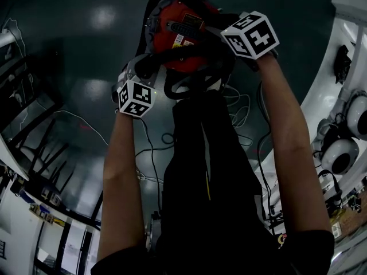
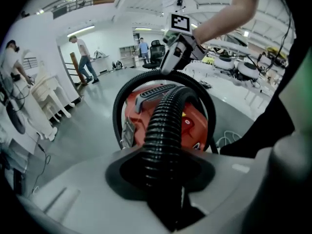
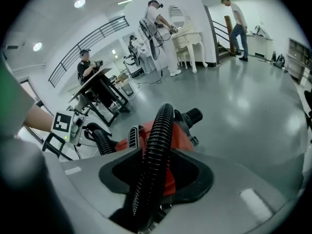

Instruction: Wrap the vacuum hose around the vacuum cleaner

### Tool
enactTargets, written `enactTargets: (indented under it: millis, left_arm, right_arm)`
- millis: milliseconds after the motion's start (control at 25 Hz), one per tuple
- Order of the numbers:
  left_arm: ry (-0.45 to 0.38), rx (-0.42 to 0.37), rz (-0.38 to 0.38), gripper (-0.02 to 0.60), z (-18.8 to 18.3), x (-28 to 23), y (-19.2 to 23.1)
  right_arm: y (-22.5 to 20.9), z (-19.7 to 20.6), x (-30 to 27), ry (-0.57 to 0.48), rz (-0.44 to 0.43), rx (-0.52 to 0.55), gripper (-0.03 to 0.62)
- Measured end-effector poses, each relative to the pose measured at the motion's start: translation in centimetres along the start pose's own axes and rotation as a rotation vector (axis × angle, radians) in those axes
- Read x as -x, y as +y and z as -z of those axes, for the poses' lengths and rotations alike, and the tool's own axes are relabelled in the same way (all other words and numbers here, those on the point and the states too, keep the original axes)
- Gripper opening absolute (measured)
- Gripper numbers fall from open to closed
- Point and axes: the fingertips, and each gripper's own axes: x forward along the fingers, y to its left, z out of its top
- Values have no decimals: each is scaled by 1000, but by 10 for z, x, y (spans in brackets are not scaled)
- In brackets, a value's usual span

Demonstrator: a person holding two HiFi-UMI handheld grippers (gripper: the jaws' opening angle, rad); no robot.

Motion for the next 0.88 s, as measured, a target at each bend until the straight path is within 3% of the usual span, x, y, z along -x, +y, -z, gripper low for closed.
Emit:
enactTargets:
  millis: [200, 360, 440, 560, 680, 760, 880]
  left_arm:
    - [10, 29, 14, 156, -3, -14, 5]
    - [120, 37, 56, 167, 19, -29, -9]
    - [136, 55, 49, 169, 24, -32, -11]
    - [123, 76, 24, 200, 25, -31, -10]
    - [106, 65, 72, 327, 23, -26, -19]
    - [68, 40, 97, 342, 16, -22, -26]
    - [2, 64, 119, 372, 5, -15, -32]
  right_arm:
    - [8, -1, -8, -9, 37, 18, 175]
    - [9, 0, -10, 3, 52, 34, 175]
    - [9, 0, -9, 10, 61, 50, 176]
    - [11, -1, -8, 10, 82, 80, 179]
    - [11, -1, -5, 2, 90, 76, 179]
    - [12, 0, -5, 1, 84, 62, 194]
    - [11, 1, -2, 5, 85, 60, 207]
